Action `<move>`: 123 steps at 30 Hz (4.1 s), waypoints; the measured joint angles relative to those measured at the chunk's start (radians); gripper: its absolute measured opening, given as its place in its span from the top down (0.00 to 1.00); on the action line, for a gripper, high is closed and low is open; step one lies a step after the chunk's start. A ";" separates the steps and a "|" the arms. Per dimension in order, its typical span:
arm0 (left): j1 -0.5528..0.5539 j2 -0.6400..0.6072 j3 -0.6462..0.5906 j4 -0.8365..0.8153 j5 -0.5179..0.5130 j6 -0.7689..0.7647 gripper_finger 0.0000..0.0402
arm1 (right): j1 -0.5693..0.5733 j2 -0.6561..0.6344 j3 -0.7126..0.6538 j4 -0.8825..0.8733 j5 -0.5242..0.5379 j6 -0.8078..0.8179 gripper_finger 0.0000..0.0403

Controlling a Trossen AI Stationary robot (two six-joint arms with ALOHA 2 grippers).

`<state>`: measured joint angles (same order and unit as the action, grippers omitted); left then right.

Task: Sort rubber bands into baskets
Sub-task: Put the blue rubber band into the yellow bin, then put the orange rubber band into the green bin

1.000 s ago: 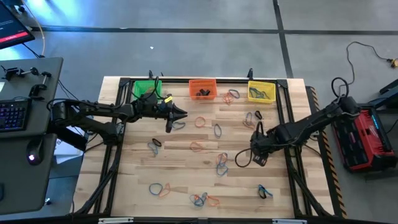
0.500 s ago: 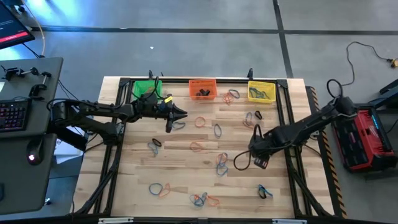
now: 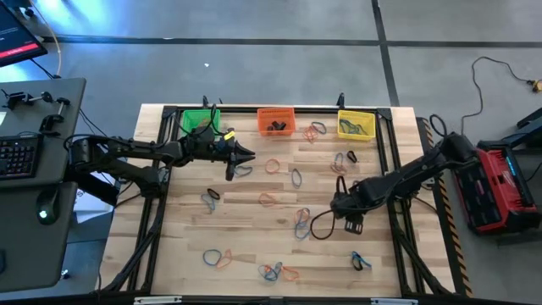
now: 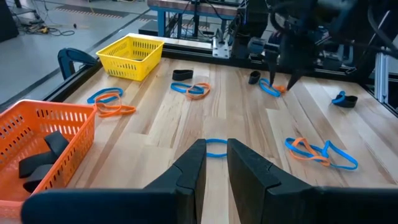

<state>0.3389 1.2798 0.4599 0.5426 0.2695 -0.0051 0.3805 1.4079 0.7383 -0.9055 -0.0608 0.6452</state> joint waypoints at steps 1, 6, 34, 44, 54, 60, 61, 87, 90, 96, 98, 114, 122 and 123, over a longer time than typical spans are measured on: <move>0.000 0.000 0.000 0.000 0.000 0.000 0.86 | 0.000 0.014 0.000 0.003 0.000 -0.023 0.59; 0.000 0.000 0.000 0.000 0.000 0.002 0.86 | 0.000 0.075 0.000 0.010 0.000 -0.118 0.59; 0.000 0.000 0.000 0.000 -0.012 0.012 0.86 | -0.023 0.142 0.114 0.013 0.096 -0.245 0.99; 0.000 0.000 0.000 0.000 -0.012 0.009 0.86 | -0.088 0.141 0.238 0.004 0.206 -0.323 1.00; 0.000 0.000 0.000 0.001 -0.012 0.009 0.86 | -0.304 0.141 0.266 0.007 0.388 -0.250 1.00; 0.000 0.000 0.000 0.001 -0.012 0.009 0.86 | -0.519 0.136 0.261 0.099 0.499 -0.283 1.00; 0.000 0.000 0.000 0.001 -0.012 0.009 0.86 | -0.555 0.131 0.261 0.125 0.512 -0.301 1.00; 0.000 0.000 0.000 0.000 -0.012 0.016 0.86 | -1.163 0.127 0.262 0.406 0.665 -0.541 1.00; 0.000 0.000 0.000 0.000 -0.012 0.010 0.86 | -1.179 0.163 0.262 0.395 0.638 -0.529 1.00; 0.000 0.000 0.000 0.000 -0.012 0.009 0.86 | -1.179 0.236 0.261 0.378 0.619 -0.506 1.00; 0.000 0.000 0.000 0.000 -0.011 0.009 0.86 | -1.179 0.253 0.261 0.378 0.604 -0.505 1.00; 0.000 0.000 0.000 0.000 -0.011 0.006 0.86 | -1.183 0.242 0.261 0.239 0.530 -0.488 0.71; -0.011 0.000 0.000 -0.005 -0.011 0.013 0.86 | -1.112 0.091 0.261 0.231 0.489 -0.531 0.63; -0.016 0.000 0.000 -0.008 -0.011 0.018 0.87 | -1.095 0.069 0.261 0.239 0.479 -0.531 0.66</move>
<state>0.3226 1.2797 0.4599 0.5342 0.2581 0.0131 -0.7143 1.4773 0.9993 -0.6668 0.4183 0.1139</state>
